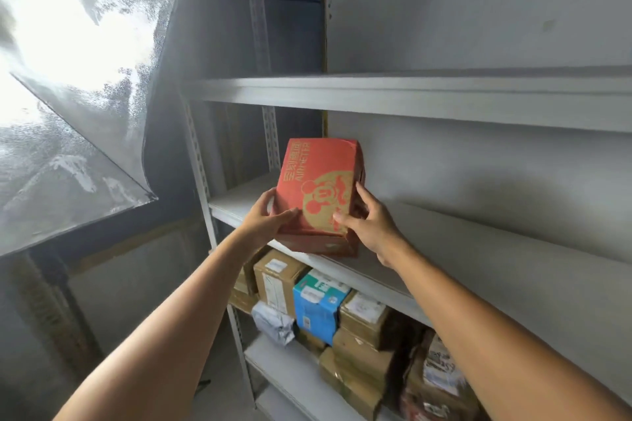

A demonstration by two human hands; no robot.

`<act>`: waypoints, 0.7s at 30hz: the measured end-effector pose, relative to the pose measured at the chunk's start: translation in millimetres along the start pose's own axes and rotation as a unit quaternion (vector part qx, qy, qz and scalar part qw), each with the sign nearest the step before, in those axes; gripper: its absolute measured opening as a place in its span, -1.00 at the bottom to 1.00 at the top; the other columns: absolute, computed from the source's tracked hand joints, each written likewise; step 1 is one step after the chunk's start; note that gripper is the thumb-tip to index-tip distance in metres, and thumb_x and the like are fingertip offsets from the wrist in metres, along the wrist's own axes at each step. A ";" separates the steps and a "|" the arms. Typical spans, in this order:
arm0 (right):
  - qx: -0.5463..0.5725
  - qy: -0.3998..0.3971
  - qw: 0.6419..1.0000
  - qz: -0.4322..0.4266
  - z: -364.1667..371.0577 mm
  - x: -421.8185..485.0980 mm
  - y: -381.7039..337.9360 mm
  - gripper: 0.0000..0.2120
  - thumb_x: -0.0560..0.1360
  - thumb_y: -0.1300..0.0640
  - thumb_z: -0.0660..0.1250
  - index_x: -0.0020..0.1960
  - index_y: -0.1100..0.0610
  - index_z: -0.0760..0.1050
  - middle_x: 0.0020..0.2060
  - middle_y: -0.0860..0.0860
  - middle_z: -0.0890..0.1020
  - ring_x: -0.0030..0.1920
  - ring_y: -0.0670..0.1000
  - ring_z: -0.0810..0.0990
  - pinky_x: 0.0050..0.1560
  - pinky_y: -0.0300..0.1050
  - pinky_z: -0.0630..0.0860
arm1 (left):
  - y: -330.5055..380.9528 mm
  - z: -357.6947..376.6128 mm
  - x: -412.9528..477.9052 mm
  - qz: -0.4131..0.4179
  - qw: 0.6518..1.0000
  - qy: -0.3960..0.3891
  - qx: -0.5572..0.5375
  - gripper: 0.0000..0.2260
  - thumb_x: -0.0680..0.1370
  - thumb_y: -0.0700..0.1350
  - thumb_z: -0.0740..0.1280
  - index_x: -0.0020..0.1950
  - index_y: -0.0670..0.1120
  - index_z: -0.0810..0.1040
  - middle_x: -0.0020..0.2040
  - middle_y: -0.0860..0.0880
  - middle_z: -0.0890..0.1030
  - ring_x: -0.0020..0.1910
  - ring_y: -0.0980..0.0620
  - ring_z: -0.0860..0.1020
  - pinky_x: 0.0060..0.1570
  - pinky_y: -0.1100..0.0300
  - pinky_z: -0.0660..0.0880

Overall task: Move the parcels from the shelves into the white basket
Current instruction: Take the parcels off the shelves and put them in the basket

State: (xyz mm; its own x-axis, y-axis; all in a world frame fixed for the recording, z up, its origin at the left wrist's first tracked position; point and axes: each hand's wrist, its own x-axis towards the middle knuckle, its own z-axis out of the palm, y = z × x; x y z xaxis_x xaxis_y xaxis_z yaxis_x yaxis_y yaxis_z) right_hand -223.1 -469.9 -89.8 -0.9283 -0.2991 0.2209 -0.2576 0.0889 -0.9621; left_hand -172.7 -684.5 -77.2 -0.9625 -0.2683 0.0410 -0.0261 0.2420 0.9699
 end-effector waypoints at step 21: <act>0.076 0.032 0.995 0.053 -89.2 -32.5 -9.8 -0.31 0.45 0.47 0.36 0.49 0.06 0.29 0.15 0.08 0.62 0.04 0.01 0.63 -0.02 -0.07 0.59 | 23.6 75.1 -63.1 0.127 0.991 -0.019 -0.044 -0.29 0.46 -0.37 0.40 0.52 0.01 0.23 0.31 -0.06 0.53 0.23 0.11 0.52 0.18 0.01 0.53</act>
State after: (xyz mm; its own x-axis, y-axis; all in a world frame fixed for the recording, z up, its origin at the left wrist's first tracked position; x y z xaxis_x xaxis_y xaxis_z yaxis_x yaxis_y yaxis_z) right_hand -214.3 -376.3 -73.4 -0.9645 -0.2336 0.1230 -0.1195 -0.0290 -0.9924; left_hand -132.9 -591.9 -74.9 -0.9442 -0.1741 0.2796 0.2406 0.2155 0.9464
